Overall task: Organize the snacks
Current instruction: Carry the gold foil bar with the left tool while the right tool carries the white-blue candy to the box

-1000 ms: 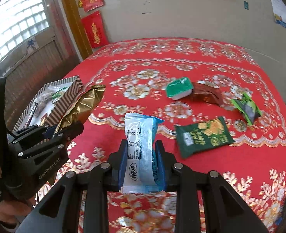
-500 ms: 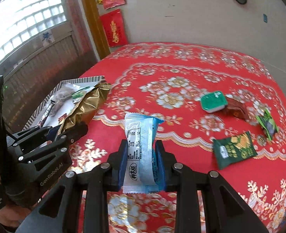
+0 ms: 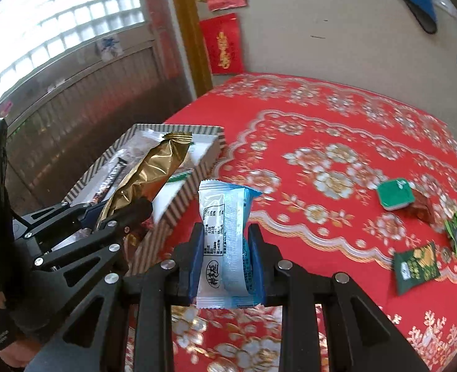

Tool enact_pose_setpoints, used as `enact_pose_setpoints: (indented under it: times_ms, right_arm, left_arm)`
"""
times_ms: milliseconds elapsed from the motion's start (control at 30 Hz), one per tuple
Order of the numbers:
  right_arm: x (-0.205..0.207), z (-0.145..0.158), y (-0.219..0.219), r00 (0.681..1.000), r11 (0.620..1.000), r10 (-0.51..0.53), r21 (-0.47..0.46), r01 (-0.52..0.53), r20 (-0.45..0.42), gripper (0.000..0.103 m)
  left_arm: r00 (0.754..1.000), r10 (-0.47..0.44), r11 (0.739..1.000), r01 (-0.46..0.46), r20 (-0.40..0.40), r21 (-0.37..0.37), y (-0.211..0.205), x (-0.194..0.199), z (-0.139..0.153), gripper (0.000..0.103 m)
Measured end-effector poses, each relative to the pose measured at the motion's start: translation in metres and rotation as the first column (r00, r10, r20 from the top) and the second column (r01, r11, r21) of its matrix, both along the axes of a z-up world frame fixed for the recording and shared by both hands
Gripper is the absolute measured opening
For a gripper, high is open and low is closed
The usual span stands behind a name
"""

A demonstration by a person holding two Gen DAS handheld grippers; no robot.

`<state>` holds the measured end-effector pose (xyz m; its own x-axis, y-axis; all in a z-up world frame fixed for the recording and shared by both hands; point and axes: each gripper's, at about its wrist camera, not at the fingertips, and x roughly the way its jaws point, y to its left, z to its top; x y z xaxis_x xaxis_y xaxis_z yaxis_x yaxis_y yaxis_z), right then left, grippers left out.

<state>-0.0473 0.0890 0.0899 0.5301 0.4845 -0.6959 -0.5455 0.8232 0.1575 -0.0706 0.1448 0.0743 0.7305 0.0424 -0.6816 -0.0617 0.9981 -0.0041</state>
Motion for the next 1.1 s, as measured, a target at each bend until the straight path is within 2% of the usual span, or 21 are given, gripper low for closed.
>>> enact_pose_setpoints:
  times_ms: [333,700,1100]
  right_arm:
    - [-0.002,0.0,0.047,0.996,0.996,0.087,-0.011,-0.087,-0.002,0.028]
    - [-0.003,-0.002,0.094,0.987,0.986,0.161,-0.039,-0.162,-0.012,0.028]
    - [0.006,-0.019,0.124,0.981,0.98,0.186,-0.069,-0.189,-0.057,0.028]
  left_arm:
    - [0.997,0.081,0.997,-0.081,0.001,0.007,0.044,-0.011,0.0,0.021]
    - [0.986,0.163,0.987,-0.163,-0.027,-0.004,0.087,-0.019,-0.014,0.021]
    - [0.982,0.183,0.983,-0.183,-0.045,-0.006,0.102,-0.021,-0.025,0.021]
